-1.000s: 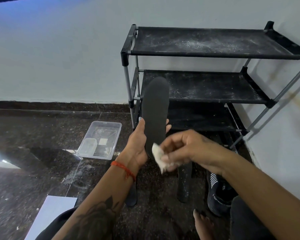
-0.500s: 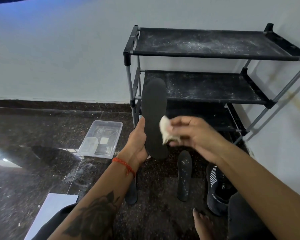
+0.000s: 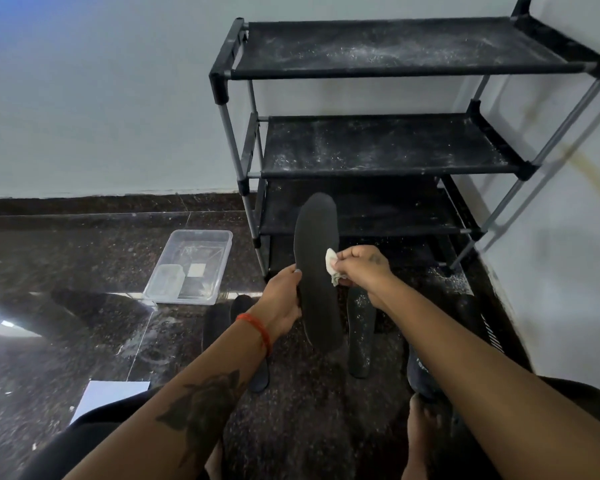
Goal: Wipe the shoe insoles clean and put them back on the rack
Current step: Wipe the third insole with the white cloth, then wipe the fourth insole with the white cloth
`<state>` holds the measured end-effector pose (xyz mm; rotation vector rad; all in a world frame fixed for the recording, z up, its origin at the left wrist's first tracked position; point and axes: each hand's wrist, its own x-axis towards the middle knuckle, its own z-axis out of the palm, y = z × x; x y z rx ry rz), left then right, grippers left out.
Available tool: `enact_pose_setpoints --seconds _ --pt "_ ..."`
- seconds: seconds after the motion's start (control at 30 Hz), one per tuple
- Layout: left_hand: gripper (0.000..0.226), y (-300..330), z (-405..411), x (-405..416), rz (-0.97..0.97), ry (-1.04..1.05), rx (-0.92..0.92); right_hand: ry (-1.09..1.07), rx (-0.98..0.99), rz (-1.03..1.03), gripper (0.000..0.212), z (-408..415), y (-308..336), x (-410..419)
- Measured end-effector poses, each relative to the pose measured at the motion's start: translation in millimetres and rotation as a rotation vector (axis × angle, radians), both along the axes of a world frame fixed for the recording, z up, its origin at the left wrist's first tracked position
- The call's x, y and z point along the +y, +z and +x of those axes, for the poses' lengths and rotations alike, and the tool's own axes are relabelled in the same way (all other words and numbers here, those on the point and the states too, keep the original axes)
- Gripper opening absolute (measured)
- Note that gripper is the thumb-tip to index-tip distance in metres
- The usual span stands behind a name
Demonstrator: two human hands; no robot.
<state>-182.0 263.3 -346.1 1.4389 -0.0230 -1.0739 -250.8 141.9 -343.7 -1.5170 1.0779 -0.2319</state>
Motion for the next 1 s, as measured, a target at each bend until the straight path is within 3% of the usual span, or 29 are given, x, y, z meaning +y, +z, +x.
enact_pose_setpoints --seconds 0.13,0.23,0.47,0.6,0.73,1.0 --pt "0.029 -51.3 8.7 -16.4 0.182 -0.002 -0.014 -0.018 0.082 0.086 0.006 5.9 -52.6 -9.8" --pt "0.021 -96.8 16.7 -24.4 0.334 0.003 -0.124 -0.038 0.115 0.134 0.004 10.6 -96.6 -15.6" --pt "0.023 -198.0 33.8 -29.3 0.54 -0.134 -0.322 -0.046 0.163 0.196 0.016 24.1 -198.8 -22.6" --pt "0.027 -243.2 37.6 -33.5 0.593 -0.126 -0.289 -0.074 0.217 0.226 0.016 31.3 -250.6 -22.2" --pt "0.029 -274.3 40.0 -34.5 0.621 -0.102 -0.232 -0.101 0.26 0.219 0.009 37.3 -282.7 -19.7" --pt "0.023 -283.9 48.1 -33.5 0.689 -0.108 -0.288 -0.085 0.276 0.19 0.019 48.7 -300.0 -10.4"
